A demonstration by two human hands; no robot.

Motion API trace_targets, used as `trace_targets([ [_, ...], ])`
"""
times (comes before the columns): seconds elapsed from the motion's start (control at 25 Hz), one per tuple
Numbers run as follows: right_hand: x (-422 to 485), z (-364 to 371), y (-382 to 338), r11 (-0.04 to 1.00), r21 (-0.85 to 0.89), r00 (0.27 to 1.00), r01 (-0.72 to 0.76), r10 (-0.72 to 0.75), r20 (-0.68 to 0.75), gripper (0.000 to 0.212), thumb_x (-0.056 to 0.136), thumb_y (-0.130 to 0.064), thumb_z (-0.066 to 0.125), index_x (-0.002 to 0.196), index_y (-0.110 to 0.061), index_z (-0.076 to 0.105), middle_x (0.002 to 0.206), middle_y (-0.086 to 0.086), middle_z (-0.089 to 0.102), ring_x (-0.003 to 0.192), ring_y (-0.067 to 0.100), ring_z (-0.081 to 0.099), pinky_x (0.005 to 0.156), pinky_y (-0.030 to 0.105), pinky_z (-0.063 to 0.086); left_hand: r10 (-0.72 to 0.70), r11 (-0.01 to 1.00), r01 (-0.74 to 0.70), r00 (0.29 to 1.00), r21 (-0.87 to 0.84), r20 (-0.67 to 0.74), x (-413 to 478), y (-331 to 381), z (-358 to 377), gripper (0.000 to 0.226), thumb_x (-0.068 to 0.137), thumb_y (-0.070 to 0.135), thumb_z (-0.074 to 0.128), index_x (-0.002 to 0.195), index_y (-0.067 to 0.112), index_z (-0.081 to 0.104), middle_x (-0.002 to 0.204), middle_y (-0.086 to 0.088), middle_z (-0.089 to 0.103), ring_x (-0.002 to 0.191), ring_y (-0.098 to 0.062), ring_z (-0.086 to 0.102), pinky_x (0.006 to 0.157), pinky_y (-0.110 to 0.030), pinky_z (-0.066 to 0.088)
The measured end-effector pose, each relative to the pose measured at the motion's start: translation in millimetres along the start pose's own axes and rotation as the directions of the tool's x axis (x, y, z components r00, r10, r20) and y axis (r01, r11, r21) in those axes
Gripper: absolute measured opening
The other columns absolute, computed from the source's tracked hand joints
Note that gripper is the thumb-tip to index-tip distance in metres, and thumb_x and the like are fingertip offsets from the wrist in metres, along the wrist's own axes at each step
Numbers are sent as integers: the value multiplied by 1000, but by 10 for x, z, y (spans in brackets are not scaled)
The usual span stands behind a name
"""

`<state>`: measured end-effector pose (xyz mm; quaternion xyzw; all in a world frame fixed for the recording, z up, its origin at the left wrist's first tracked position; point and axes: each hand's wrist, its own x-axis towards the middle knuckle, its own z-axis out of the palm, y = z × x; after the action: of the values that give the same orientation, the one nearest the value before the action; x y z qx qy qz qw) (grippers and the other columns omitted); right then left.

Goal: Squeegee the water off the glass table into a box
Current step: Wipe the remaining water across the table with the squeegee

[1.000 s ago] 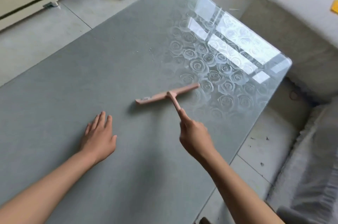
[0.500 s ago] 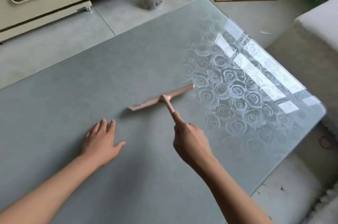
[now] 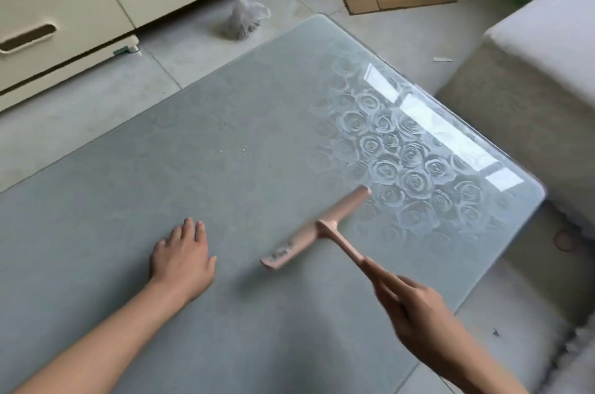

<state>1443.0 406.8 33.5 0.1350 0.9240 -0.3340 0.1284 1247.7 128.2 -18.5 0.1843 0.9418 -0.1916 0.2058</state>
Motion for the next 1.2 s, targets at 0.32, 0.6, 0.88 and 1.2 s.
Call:
trace_targets([
  [0.32,-1115,-533,891,991,-60,992,-118,120,28,61,92,-38,48,126,-76,15,83,-14,59,69,4,57,67,24,50,102,994,-96,989,-58,111,45,641,-119,107,81,75,42,151,10,-6,159,-17,-11,147,-31,1,117,-44,16],
  [0.6,-6,-12,389,993,-118,995,-26,37,95,50,99,-33,38,140,-58,22,89,-1,57,83,25,57,70,34,44,198,979,-202,973,24,121,202,560,-75,116,73,83,42,152,12,-3,159,-18,-5,148,-28,4,118,-38,13],
  [0.88,-148,-698,575,962,-271,993,-34,64,101,49,97,-37,42,132,-67,26,84,-9,62,72,14,57,63,31,44,332,940,-319,937,-123,110,250,303,-167,106,75,79,45,153,23,0,161,-7,-5,148,-18,7,115,-32,22],
  [1.2,720,-335,204,981,-175,986,-79,102,130,47,99,-29,39,140,-50,33,106,6,66,101,30,58,77,33,45,377,908,-354,924,-223,67,223,171,-102,113,76,76,48,152,18,-13,159,0,-15,148,-12,0,117,-29,19],
])
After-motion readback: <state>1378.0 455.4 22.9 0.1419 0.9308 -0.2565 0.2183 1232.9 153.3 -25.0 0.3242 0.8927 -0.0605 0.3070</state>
